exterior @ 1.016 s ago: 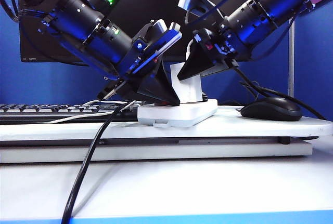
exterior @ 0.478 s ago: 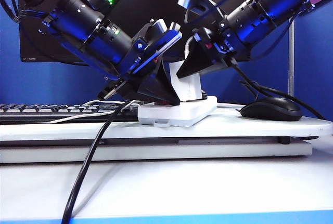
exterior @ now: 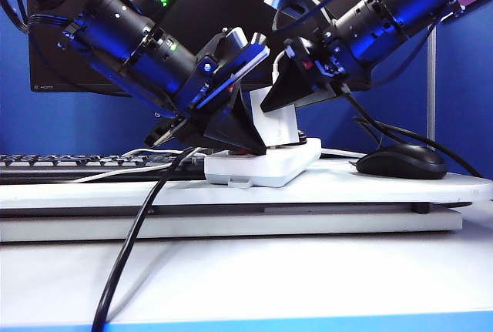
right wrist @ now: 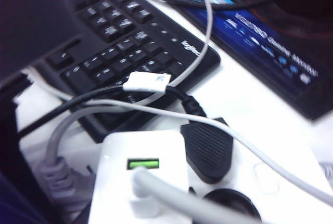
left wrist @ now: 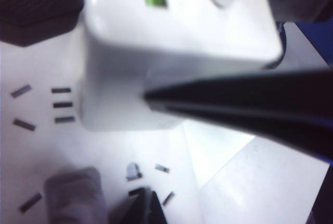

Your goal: Unplug the white charger from the socket, then place it next to the socket.

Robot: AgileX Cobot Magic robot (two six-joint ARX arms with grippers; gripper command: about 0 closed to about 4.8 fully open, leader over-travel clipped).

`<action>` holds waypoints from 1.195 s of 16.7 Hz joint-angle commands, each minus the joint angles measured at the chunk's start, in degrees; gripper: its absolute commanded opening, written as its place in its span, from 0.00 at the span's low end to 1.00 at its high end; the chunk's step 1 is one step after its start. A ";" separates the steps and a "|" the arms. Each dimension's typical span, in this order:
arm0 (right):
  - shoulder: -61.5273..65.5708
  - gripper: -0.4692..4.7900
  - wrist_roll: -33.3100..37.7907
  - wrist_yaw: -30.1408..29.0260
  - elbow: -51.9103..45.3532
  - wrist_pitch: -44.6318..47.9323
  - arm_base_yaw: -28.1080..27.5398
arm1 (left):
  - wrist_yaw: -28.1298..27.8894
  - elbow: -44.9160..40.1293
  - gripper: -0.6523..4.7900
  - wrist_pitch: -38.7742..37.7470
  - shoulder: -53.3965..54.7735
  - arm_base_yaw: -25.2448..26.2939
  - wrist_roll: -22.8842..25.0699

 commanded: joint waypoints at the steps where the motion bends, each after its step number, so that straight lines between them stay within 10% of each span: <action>1: -2.21 0.09 4.90 -3.67 1.64 11.04 0.57 | -1.38 -0.83 0.11 -5.97 1.40 -0.15 0.00; 13: -5.68 0.09 7.65 8.39 1.77 9.31 -0.28 | 0.15 -0.81 0.11 2.84 0.81 -0.17 0.02; 20: -13.35 0.09 15.96 11.10 1.77 -8.98 -1.16 | -1.11 1.49 0.11 7.41 -5.42 -0.15 0.04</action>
